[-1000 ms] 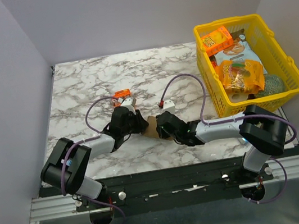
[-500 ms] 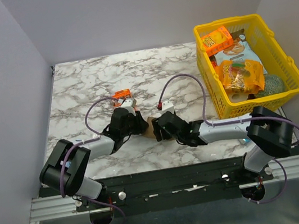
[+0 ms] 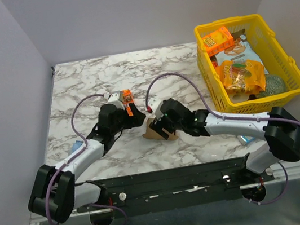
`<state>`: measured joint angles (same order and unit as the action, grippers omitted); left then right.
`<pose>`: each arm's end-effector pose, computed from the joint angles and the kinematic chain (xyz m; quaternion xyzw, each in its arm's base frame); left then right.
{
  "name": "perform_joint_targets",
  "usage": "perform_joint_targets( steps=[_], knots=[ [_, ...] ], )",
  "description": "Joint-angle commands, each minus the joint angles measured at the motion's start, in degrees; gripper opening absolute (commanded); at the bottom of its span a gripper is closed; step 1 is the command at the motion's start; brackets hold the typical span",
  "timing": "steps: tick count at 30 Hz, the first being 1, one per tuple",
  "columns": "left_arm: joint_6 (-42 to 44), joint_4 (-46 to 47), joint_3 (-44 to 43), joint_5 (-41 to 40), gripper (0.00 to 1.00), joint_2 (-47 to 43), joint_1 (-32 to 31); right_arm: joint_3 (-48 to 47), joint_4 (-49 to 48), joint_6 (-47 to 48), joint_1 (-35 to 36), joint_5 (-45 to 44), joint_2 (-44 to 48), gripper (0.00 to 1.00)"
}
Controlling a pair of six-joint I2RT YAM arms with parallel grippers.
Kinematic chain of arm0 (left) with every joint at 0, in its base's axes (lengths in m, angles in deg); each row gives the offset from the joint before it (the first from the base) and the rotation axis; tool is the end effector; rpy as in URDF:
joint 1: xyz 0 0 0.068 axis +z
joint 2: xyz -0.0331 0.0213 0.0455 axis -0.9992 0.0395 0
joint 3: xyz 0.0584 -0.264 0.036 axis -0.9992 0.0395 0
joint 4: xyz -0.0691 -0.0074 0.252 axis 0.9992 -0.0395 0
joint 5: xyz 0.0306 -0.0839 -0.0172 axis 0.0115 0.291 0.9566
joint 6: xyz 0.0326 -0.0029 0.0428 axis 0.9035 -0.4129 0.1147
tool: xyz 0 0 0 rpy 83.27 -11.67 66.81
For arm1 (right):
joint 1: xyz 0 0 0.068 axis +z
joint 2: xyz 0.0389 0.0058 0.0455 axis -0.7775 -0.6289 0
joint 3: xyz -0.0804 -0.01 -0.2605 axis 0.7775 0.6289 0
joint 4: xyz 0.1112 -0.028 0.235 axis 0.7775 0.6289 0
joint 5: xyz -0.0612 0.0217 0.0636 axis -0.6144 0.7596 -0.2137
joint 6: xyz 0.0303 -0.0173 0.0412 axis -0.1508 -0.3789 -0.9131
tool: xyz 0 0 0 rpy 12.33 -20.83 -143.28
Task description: Fold the paper box
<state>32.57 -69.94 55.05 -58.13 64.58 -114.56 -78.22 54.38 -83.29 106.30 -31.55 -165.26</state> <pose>0.2314 -0.1230 0.2007 0.0159 0.8487 -0.3063 0.4308 0.1872 0.2584 0.2281 -0.4124 0.7998 0.1076 0.4228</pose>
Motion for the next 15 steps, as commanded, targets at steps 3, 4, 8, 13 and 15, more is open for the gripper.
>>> perform_joint_targets(
  steps=[3, 4, 8, 13, 15],
  knots=[
    [-4.41, -7.64, 1.80, 3.02, 0.95, -10.97, 5.56, -2.31, 3.94, 17.29, 0.11, 7.11, -4.37, 0.86],
    [-4.58, -8.60, 1.80, 3.20, 0.95, -13.60, 6.08, -2.31, 3.68, 17.57, 0.37, 8.86, -4.63, 0.86],
    [-5.64, -14.48, 0.75, 4.86, 0.96, -18.45, 9.16, -1.87, 1.83, 19.32, 1.95, 8.09, -6.83, 0.91],
    [-3.54, -21.78, -5.22, 8.29, 0.96, -20.13, 11.44, -1.78, -1.42, 19.15, 5.02, 2.93, -9.72, 0.91],
    [-1.61, -26.09, -8.55, 9.44, 0.97, -19.87, 11.54, -2.31, -2.04, 19.06, 5.38, 1.41, -11.83, 0.89]
  ],
)
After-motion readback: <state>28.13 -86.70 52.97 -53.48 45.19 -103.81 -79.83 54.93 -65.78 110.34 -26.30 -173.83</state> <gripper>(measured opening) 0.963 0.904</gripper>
